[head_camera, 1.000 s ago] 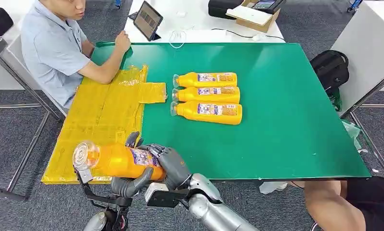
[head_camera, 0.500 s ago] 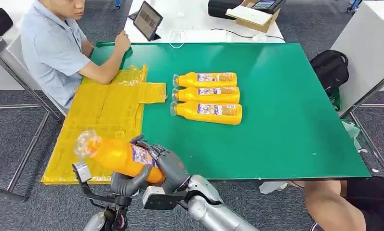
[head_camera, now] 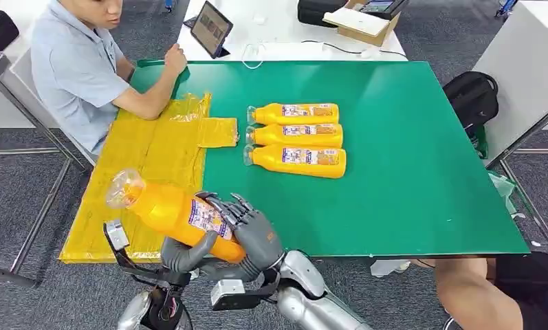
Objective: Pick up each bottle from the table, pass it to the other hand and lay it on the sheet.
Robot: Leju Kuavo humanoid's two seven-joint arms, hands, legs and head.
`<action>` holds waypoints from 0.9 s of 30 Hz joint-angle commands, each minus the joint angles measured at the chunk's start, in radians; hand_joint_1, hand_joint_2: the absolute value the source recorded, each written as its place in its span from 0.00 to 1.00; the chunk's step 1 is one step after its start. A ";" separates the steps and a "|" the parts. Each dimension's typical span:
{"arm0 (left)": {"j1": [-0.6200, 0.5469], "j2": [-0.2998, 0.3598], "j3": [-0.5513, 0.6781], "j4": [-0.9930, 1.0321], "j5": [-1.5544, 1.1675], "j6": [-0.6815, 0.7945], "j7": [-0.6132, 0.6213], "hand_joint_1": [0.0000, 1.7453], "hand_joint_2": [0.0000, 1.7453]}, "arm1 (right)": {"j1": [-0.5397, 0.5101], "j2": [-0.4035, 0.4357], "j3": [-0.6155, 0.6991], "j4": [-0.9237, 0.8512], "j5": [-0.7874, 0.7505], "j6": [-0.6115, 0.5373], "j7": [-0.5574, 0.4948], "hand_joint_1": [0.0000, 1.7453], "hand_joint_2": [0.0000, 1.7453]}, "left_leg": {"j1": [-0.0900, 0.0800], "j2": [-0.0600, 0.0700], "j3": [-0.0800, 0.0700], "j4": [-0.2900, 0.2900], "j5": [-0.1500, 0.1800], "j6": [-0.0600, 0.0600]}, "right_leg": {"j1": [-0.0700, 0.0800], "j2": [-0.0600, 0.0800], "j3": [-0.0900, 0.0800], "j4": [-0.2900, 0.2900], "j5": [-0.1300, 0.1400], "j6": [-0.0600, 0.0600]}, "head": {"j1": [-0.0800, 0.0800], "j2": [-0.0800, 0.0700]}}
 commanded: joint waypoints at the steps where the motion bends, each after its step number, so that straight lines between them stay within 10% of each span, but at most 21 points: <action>1: -0.062 0.008 0.036 0.076 -0.051 0.061 -0.018 1.00 1.00 | 0.046 -0.080 -0.088 -0.085 0.037 -0.084 -0.032 0.00 0.00 | 0.000 -0.003 0.002 -0.001 0.000 -0.001 | 0.000 -0.003 0.003 -0.001 -0.001 -0.001 | 0.000 0.000; 9: -0.145 0.013 0.106 0.120 -0.343 0.369 -0.134 1.00 1.00 | 0.185 0.008 -0.264 -0.386 0.250 -0.168 -0.085 0.00 0.00 | 0.001 -0.003 0.001 0.001 -0.001 -0.001 | 0.001 -0.003 0.002 0.001 -0.002 -0.002 | 0.000 0.000; 15: -0.259 0.008 0.192 0.280 -0.368 0.493 -0.134 1.00 1.00 | 0.145 -0.040 -0.179 -0.350 -0.173 -0.157 -0.085 0.00 0.00 | 0.002 -0.002 0.004 0.000 -0.001 -0.001 | 0.002 -0.002 0.006 0.000 -0.001 -0.003 | 0.000 0.000; 20: -0.368 0.049 0.147 0.383 -0.765 0.819 -0.207 1.00 1.00 | 0.128 -0.051 -0.134 -0.383 -0.223 -0.168 -0.085 0.00 0.00 | 0.001 -0.004 0.001 0.000 0.001 -0.001 | 0.001 -0.004 0.003 0.001 -0.001 -0.002 | 0.000 0.000; 27: -0.426 0.073 0.106 0.458 -1.013 0.897 -0.123 1.00 1.00 | 0.117 -0.052 -0.120 -0.391 -0.243 -0.168 -0.085 0.00 0.00 | 0.001 0.000 0.003 0.000 0.000 -0.001 | 0.001 0.000 0.004 0.000 -0.001 -0.002 | 0.000 0.000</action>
